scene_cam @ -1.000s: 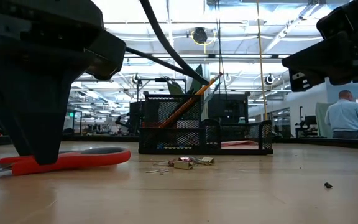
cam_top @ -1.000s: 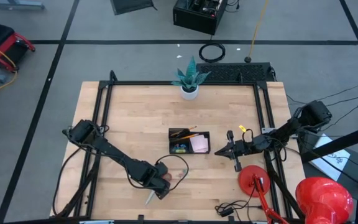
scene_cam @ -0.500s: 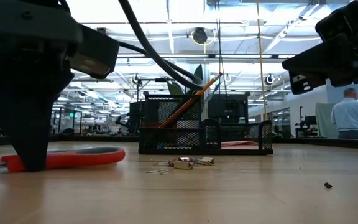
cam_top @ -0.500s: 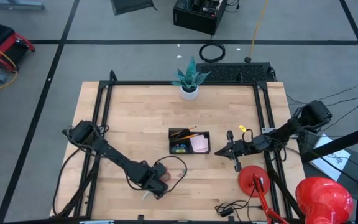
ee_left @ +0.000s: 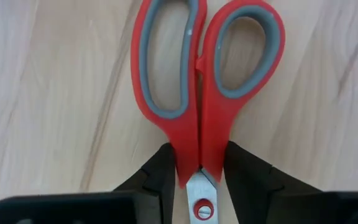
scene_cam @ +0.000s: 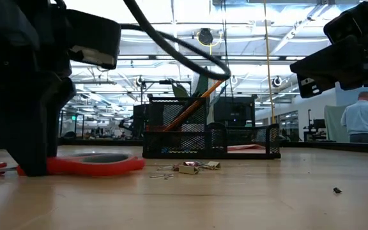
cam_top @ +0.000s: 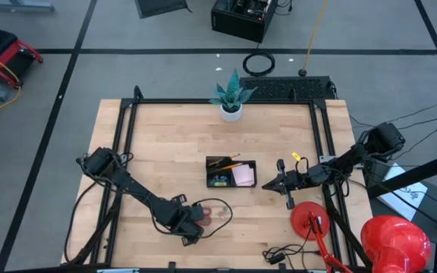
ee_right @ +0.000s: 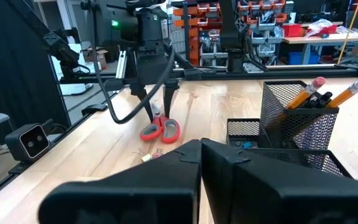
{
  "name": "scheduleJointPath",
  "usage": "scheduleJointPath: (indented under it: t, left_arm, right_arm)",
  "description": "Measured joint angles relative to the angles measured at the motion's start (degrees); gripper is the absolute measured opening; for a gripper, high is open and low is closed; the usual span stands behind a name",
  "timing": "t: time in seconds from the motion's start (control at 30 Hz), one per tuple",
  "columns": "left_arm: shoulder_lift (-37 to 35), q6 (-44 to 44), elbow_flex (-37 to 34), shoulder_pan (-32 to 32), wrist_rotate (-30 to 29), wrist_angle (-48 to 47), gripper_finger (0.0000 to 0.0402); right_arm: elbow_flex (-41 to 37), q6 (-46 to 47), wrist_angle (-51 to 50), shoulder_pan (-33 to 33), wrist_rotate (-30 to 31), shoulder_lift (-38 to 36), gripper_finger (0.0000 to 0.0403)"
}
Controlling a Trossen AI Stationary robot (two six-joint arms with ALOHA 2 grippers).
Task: Pick and place office supplies into organizer
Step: Put the scissors into the desk organizer
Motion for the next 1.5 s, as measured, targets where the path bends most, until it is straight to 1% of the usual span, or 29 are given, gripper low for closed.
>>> scheduleJointPath:
  t: [0.1, 0.2, 0.33, 0.4, 0.5, 0.6, 0.7, 0.87, 0.93, 1.03, 1.13, 1.3, 1.37, 1.5]
  left_arm:
    - [-0.4, 2.1, -0.1, -0.5, -3.3, 1.5, 0.0121]
    - [-1.0, 5.3, -0.1, -1.4, -9.2, 4.7, 0.0118]
    - [-2.7, 10.5, -0.3, -2.2, -15.1, 10.3, 0.0115]
    - [-4.1, 12.7, 0.0, -2.8, -16.8, 12.8, 0.0115]
    - [-5.7, 15.2, -0.1, -3.3, -18.1, 13.9, 0.0115]
    - [-8.0, 18.8, -0.1, -3.6, -21.5, 16.0, 0.0115]
    - [-10.2, 26.1, -0.1, -3.8, -25.1, 20.1, 0.0115]
    - [-13.6, 45.2, 0.0, -2.8, -29.9, 32.2, 0.0115]
    - [-14.8, 51.8, 0.0, -1.6, -30.6, 37.1, 0.0115]
    - [-16.4, 59.6, 0.0, 1.0, -30.1, 42.6, 0.0115]
    - [-18.4, 64.4, -0.2, 4.2, -27.3, 45.1, 0.0115]
    - [-21.3, 64.7, -2.8, 11.7, -19.3, 45.4, 0.0115]
    - [-22.5, 64.6, -5.3, 14.7, -15.3, 47.2, 0.0115]
    - [-24.5, 64.5, -12.8, 19.8, -4.6, 57.8, 0.0115]
  right_arm:
    - [0.0, 0.0, -0.1, 0.0, 0.0, 0.0, 0.0000]
    - [0.0, 0.0, -0.1, 0.0, 0.0, 0.0, 0.0000]
    - [0.0, 0.0, -0.1, 0.0, 0.0, 0.0, 0.0000]
    - [0.0, 0.0, -0.1, 0.0, 0.0, 0.0, 0.0000]
    - [0.0, 0.0, -0.2, 0.0, 0.0, 0.0, 0.0000]
    - [0.0, 0.0, -0.2, 0.0, 0.0, 0.0, 0.0000]
    - [0.0, 0.0, -0.6, 0.0, 0.0, 0.0, 0.0000]
    - [0.0, 0.0, -0.8, 0.0, 0.0, 0.0, 0.0000]
    - [0.0, 0.6, -0.9, 0.0, 0.0, 0.0, 0.0000]
    - [0.0, 0.7, -1.0, 0.0, 0.0, 0.0, 0.0000]
    - [0.0, 0.7, -1.0, 0.0, 0.0, 0.0, 0.0000]
    - [0.0, 0.7, -1.1, 0.0, 0.0, 0.0, 0.0000]
    - [0.0, 0.7, -1.2, 0.0, 0.0, 0.0, 0.0000]
    - [0.0, 0.7, -1.5, 0.0, 0.0, 0.0, 0.0000]
